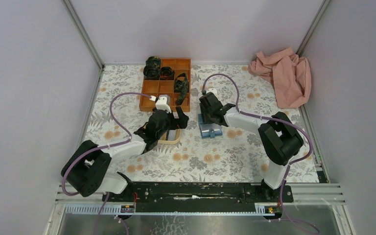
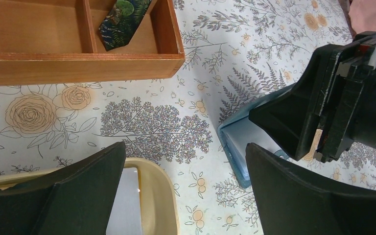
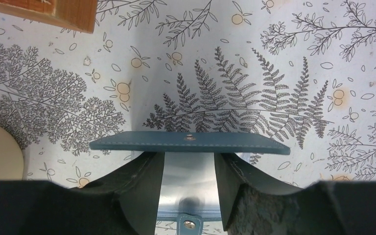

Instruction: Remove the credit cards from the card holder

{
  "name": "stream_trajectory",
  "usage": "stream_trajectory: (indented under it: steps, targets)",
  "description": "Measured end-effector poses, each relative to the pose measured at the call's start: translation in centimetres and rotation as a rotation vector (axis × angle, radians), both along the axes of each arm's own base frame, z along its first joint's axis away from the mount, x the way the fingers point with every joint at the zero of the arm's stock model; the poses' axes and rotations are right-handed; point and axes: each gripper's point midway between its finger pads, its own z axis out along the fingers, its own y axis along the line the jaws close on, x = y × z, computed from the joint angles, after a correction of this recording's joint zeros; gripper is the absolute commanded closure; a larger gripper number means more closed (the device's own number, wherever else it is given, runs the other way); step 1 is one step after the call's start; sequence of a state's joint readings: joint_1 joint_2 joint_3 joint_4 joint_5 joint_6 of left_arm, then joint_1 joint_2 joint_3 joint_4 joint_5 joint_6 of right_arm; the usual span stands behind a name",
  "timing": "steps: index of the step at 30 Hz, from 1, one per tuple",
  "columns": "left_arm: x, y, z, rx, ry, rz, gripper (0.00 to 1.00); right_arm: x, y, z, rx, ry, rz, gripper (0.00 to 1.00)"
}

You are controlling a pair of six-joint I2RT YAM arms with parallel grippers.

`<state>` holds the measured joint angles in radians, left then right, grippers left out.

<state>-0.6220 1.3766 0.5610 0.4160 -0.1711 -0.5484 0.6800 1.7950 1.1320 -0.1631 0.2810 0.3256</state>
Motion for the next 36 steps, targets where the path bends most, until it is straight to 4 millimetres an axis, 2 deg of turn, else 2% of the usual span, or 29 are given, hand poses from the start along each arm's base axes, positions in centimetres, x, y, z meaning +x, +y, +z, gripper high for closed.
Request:
stream_trajectory:
  steps: [8, 14, 18, 21, 23, 25, 27, 31, 34, 36]
  targets:
    - [0.0, 0.0, -0.7, 0.01, 0.015, -0.001, 0.0, 1.0, 0.2, -0.1, -0.021, -0.003, -0.008, 0.51]
    - [0.0, -0.1, -0.7, 0.008, 0.016, -0.006, 0.0, 2.7, 0.5, 0.1, -0.021, -0.015, -0.024, 0.5]
    - [0.0, -0.1, -0.7, 0.008, 0.016, -0.007, 0.0, 4.0, 0.8, -1.1, -0.039, 0.003, -0.033, 0.5]
    - [-0.1, -0.1, -0.7, 0.008, 0.016, -0.007, 0.0, 3.8, 0.7, -2.6, -0.05, 0.03, -0.033, 0.5]
    - [0.0, -0.1, -0.7, 0.008, 0.016, -0.007, 0.03, 3.7, 0.7, -2.5, -0.038, 0.031, -0.03, 0.5]
    - [-0.1, -0.1, -0.7, 0.008, 0.016, -0.007, 0.09, 2.7, 0.7, -2.6, -0.004, 0.035, -0.021, 0.5]
    - [-0.1, -0.2, -0.7, 0.004, 0.016, -0.008, 0.15, 0.7, 0.0, -2.5, 0.021, 0.061, -0.009, 0.49]
    - [-0.1, -0.4, -0.5, -0.006, 0.014, -0.015, 0.39, -3.2, -1.8, -2.4, 0.05, 0.109, 0.003, 0.49]
    - [-0.5, -1.2, -0.4, -0.012, 0.012, -0.053, 0.4, -5.0, -2.9, -2.4, 0.053, 0.122, 0.0, 0.49]
    - [-1.2, -2.3, 0.0, -0.021, 0.001, -0.119, 0.33, -6.0, -3.6, -2.2, 0.052, 0.125, 0.001, 0.49]
